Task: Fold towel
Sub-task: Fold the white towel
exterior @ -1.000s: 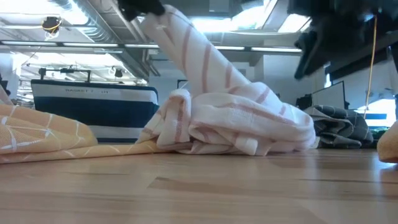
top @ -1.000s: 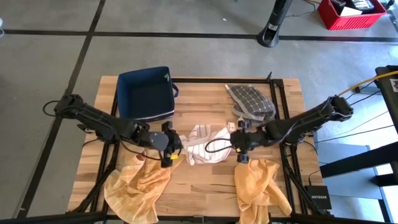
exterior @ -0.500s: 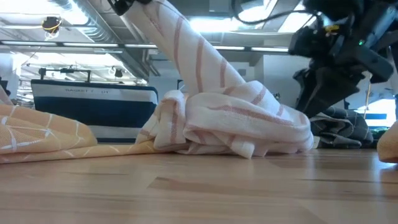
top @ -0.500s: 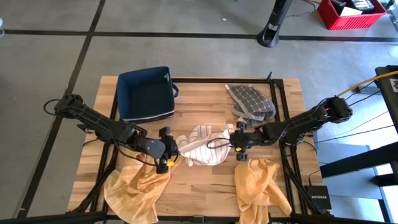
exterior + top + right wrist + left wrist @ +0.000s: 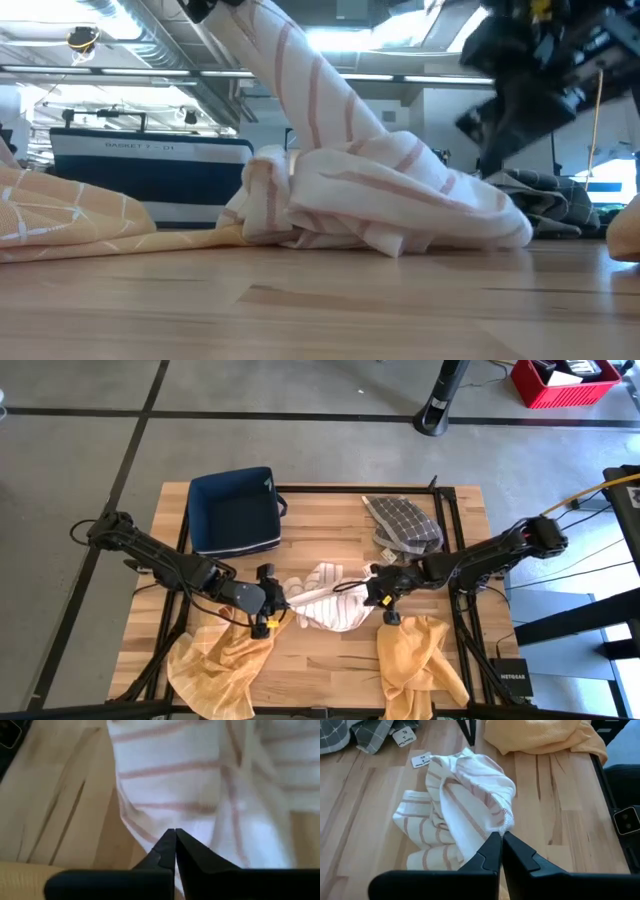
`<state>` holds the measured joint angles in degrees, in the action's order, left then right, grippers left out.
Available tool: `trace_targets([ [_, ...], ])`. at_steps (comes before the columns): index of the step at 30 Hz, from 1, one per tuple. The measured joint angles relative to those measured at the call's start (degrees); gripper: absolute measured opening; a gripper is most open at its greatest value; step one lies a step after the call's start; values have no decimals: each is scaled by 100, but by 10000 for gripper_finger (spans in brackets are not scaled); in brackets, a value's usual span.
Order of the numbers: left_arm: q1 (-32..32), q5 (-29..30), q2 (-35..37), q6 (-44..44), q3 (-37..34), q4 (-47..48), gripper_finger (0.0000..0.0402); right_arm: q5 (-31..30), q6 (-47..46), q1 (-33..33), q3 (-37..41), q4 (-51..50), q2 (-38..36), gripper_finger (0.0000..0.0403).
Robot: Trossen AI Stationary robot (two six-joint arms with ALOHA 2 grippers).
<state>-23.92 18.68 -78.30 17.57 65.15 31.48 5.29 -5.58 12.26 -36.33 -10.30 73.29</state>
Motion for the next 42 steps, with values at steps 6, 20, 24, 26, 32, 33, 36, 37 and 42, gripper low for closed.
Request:
trace_targets([
  [6, -1, 577, 48, -172, 1084, 1061, 2, -1072, 312, 230, -1379, -1974, -598, 5],
  [20, 196, 805, 44, -1550, 2568, 1262, 2, -1549, -649, 233, -2079, -2521, -825, 69],
  [24, 192, 791, 46, -1806, 2526, 1286, 1, -1578, -707, 233, -2047, -2411, -770, 123],
  [26, 185, 787, 32, -1780, 2477, 1354, 2, -1514, -771, 235, -1925, -2177, -683, 147],
  [32, 183, 788, -7, -1755, 2377, 1421, 1, -1348, -943, 240, -1428, -1935, -271, 186],
  [33, 183, 788, -9, -1743, 2377, 1427, 2, -1339, -950, 240, -1352, -1829, -173, 187],
  [36, 185, 793, -7, -1679, 2377, 1398, 2, -786, -1023, 345, -1149, -1131, 58, 188],
  [37, 183, 791, -7, -1680, 2376, 1405, 1, -550, -1076, 421, -1108, -887, 124, 188],
  [42, 203, 794, -7, -1730, 2375, 1391, 3, -351, -1226, 922, -1036, -206, 700, 189],
])
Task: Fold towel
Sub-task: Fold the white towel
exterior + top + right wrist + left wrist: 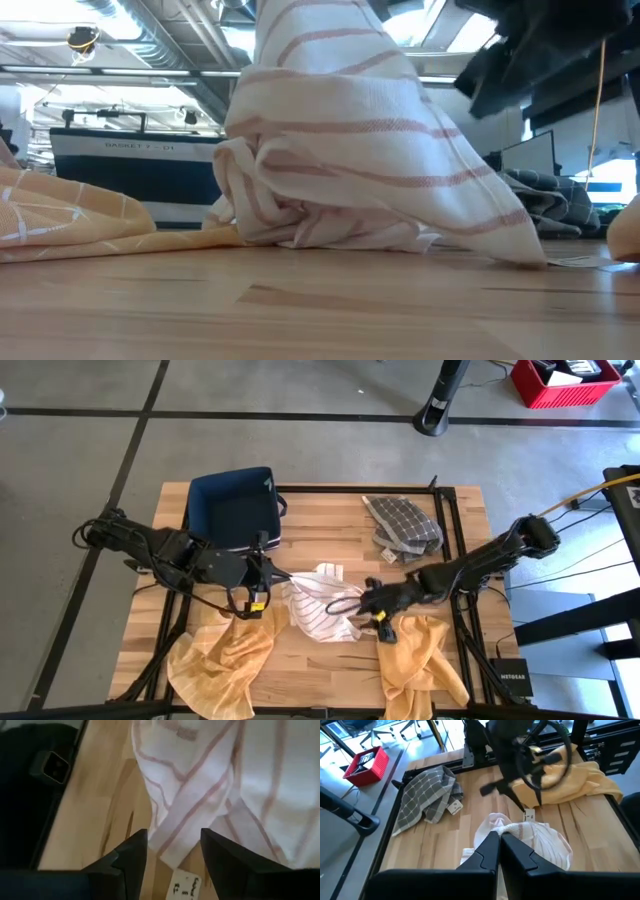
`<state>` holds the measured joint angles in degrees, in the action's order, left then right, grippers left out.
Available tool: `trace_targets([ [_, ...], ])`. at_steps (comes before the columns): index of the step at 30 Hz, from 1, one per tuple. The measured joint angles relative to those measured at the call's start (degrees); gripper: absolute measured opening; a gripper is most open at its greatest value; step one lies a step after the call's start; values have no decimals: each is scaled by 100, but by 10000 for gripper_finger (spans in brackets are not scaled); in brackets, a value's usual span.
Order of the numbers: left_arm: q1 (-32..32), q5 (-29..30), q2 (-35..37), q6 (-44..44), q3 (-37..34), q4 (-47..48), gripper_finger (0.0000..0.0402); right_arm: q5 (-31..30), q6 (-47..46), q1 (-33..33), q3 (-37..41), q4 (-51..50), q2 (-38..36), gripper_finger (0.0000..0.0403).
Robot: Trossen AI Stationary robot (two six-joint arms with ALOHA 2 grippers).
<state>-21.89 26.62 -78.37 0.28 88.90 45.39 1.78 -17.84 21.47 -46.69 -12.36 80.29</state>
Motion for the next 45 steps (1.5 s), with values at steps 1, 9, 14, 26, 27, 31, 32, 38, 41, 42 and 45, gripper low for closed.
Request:
trace_targets([
  [1, 2, -1, 0, -8, 2, -6, 2, -73, 2, 85, 0, 143, 153, 189],
  [9, 2, -1, 0, -33, 0, -133, 4, -114, 7, 491, 0, 731, 1344, 189],
  [14, 2, 1, 0, -33, 0, -132, 2, -89, 28, 679, -14, 893, 1712, 189],
  [26, 2, 3, 0, -77, -2, -144, 7, -1151, 172, 769, -31, 1373, 2062, 107],
  [27, 2, 3, 0, -75, -2, -144, 7, -1270, 168, 809, -33, 1379, 2059, 85],
  [31, 2, 5, 0, -77, -4, -144, 7, -1557, 181, 908, -77, 1040, 1907, 12],
  [32, 2, 14, 0, -91, -4, -146, 7, -1629, 175, 941, -145, 845, 1812, 14],
  [38, 2, 515, 11, -547, 99, -424, 7, -2393, 386, 1005, -925, -1152, 839, 7],
  [41, 3, 1005, 21, -847, 380, -502, 7, -2975, 498, 1001, -1488, -2273, 226, 11],
  [42, 21, 1174, 28, -989, 471, -560, 7, -3231, 565, 1001, -1693, -2610, 25, 12],
  [45, 86, 1597, 24, -1411, 823, -603, 8, -3930, 783, 1001, -2332, -3427, -522, 6],
])
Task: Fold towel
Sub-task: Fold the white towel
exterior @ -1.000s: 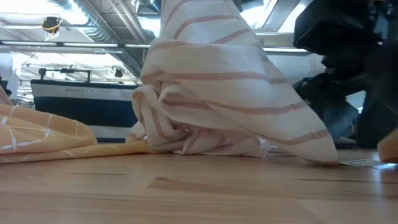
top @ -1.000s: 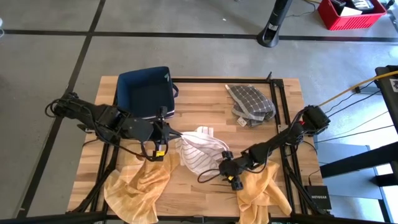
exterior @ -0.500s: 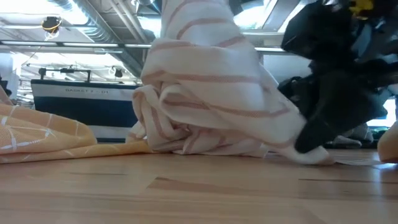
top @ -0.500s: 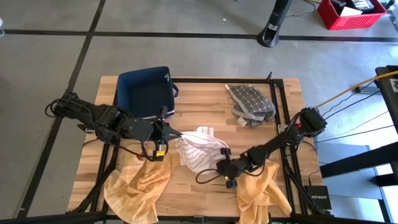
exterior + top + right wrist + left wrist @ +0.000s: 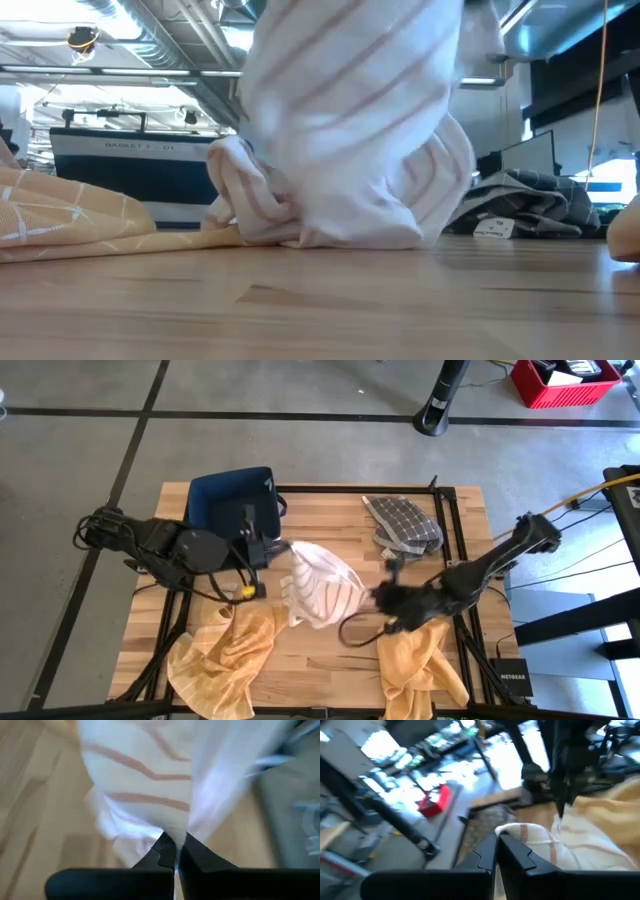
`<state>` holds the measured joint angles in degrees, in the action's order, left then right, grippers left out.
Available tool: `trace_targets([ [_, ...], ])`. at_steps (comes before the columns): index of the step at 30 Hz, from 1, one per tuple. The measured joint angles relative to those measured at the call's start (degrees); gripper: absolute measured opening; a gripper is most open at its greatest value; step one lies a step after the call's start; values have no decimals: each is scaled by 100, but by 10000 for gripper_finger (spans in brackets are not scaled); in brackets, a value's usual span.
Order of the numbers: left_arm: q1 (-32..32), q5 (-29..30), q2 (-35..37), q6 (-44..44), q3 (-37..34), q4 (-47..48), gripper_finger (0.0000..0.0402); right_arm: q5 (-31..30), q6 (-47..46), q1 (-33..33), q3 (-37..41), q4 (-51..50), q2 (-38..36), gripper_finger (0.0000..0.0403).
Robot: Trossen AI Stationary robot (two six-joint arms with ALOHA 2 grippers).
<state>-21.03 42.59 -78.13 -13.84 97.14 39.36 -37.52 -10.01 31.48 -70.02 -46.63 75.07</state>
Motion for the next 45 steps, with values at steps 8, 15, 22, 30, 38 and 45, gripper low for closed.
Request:
trace_targets([
  [8, 470, 185, 15, -1207, 543, -1141, 8, -1371, 1060, -131, -1610, -392, -857, 5],
  [15, 843, 187, 17, -2335, 678, -2543, 8, -1942, 2096, -623, -2921, -323, -937, 7],
  [22, 935, 188, 13, -2842, 960, -3637, 4, -2186, 3179, -990, -4073, 311, -933, 5],
  [30, 990, 152, -8, -2815, 1910, -3076, 2, -2256, 4322, -980, -4995, 1007, -831, 4],
  [38, 1064, 145, 11, -2471, 2132, -2294, 2, -2971, 4942, -979, -5215, 1063, -678, 5],
  [45, 1132, 356, 4, -2169, 2132, -1425, 2, -3235, 4174, -979, -5217, -78, -647, 6],
])
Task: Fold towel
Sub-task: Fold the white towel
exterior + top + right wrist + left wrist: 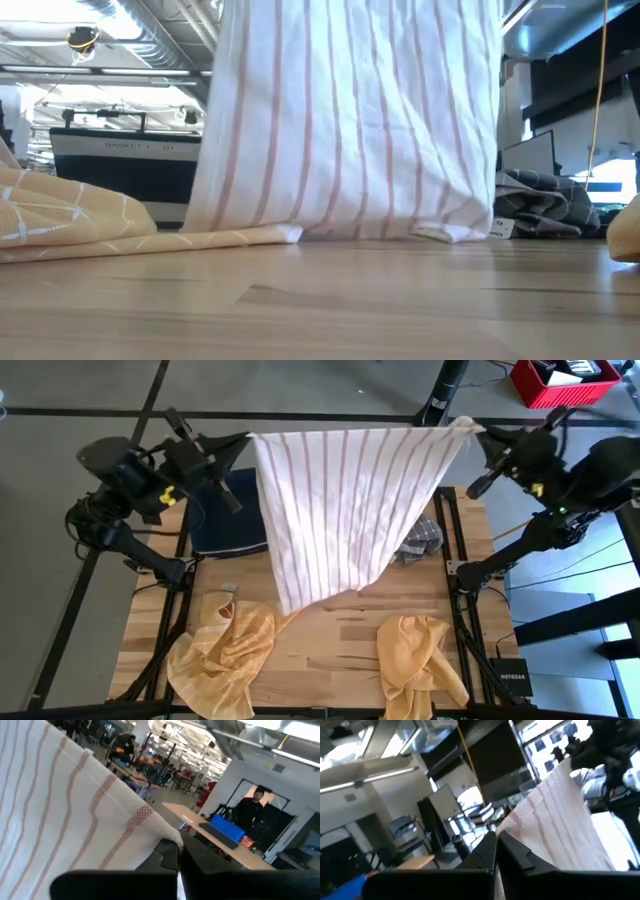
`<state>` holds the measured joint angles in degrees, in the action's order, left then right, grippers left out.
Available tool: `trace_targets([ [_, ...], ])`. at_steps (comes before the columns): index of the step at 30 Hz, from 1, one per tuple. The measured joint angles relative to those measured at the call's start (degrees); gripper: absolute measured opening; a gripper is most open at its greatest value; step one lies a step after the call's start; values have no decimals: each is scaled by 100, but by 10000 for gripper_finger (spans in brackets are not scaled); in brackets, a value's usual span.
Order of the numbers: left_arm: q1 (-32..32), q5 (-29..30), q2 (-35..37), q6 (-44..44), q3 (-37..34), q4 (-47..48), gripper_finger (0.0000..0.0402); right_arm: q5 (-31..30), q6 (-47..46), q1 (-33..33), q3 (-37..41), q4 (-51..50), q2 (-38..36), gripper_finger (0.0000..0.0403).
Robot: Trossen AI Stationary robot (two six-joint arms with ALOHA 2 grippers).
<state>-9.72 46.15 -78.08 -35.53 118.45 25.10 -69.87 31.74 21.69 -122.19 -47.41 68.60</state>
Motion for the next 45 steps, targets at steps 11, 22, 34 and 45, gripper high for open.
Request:
trace_targets([
  [11, -425, 114, 52, 1327, 0, 1685, 2, 1035, -2339, 4, -1, -1985, 201, 7],
  [22, -1605, -310, 48, 2439, 0, 2310, 2, 2175, -3141, 4, 4, -3056, 646, 7],
  [34, -1650, 1779, 173, 1772, 0, 2351, 2, 56, -2613, 4, 2, -3054, 599, 7],
  [45, -818, 1869, 162, 1084, -7, 1946, 1, -421, -2235, -50, 2, -2939, 592, 7],
])
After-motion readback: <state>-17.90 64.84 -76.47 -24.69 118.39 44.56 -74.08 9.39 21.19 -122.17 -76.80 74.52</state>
